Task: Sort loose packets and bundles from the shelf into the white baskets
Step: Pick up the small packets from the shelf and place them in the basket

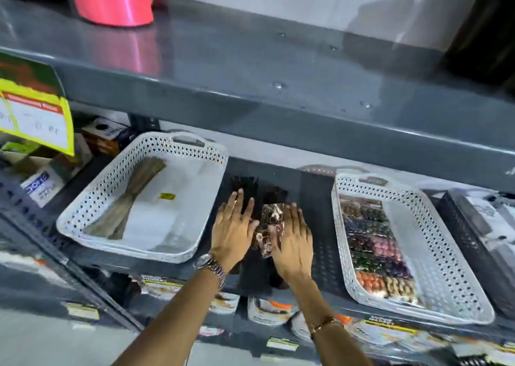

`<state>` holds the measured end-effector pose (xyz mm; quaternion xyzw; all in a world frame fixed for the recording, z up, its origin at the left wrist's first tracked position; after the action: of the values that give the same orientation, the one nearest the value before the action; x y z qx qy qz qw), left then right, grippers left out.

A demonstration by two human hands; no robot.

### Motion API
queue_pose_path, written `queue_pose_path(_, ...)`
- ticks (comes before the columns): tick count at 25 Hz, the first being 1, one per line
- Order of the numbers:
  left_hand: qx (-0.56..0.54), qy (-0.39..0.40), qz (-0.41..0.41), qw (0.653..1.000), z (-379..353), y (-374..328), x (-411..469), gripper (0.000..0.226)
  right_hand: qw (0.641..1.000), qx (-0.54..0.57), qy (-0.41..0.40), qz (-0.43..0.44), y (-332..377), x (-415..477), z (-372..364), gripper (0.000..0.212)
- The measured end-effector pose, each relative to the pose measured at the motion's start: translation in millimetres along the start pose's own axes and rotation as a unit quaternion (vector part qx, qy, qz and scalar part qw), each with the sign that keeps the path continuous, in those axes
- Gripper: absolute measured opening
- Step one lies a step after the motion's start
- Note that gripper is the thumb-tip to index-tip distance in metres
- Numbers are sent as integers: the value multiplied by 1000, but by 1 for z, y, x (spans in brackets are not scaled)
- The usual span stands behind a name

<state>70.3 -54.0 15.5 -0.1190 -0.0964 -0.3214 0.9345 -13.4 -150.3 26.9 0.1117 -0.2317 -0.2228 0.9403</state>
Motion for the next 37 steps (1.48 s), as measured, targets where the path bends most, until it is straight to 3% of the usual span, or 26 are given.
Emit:
queue_pose_path(3,-4,50,11,999,-34,15,-3,59,986,82,25,-140,-26,-1,-11,65)
queue_pose_path(9,4,54,-3,999,-40,13,-8,75,916,298,4,-267,-44,-5,-20,38)
queue_pose_path(13,17,58,-31,998,-31,4,-4,93,876,302,-65,-369,-86,-9,0,36)
queue_pose_path(16,24,73,-68,995,-34,1,-2,103,899,229,-43,-372,-104,-10,1,39)
queue_pose_path(20,93,30,-137,986,-31,-7,2,66,939,110,3,-326,-90,-12,-4,38)
queue_pose_path(24,72,-10,-117,990,-16,-5,3,69,924,225,58,-302,-64,-16,-21,33)
queue_pose_path(27,-71,-58,-100,991,7,-3,1,67,904,308,89,-283,-48,-20,-29,28)
queue_pose_path(30,-221,-86,-37,971,29,4,9,61,876,330,-29,-349,-73,-18,-9,23)
queue_pose_path(32,-276,-61,-26,959,28,-12,16,60,888,265,-61,-370,-93,-15,3,24)
queue_pose_path(34,-320,33,-39,946,10,-43,15,61,916,185,-3,-355,-99,-11,-1,30)
queue_pose_path(37,-300,130,-78,942,-19,-85,1,53,922,154,35,-354,-101,-9,-3,43)
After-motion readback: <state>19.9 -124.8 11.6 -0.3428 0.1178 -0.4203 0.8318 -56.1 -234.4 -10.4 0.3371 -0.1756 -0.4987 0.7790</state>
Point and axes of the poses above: each hand's wrist, its own x-axis towards the middle knuckle, its own z-axis out of the back of the hand, y = z × x, the point moved 9 cm from there along x, towards the middle knuckle, and after that the axes turned 5 degrees about -y, right-handed, at the moved point
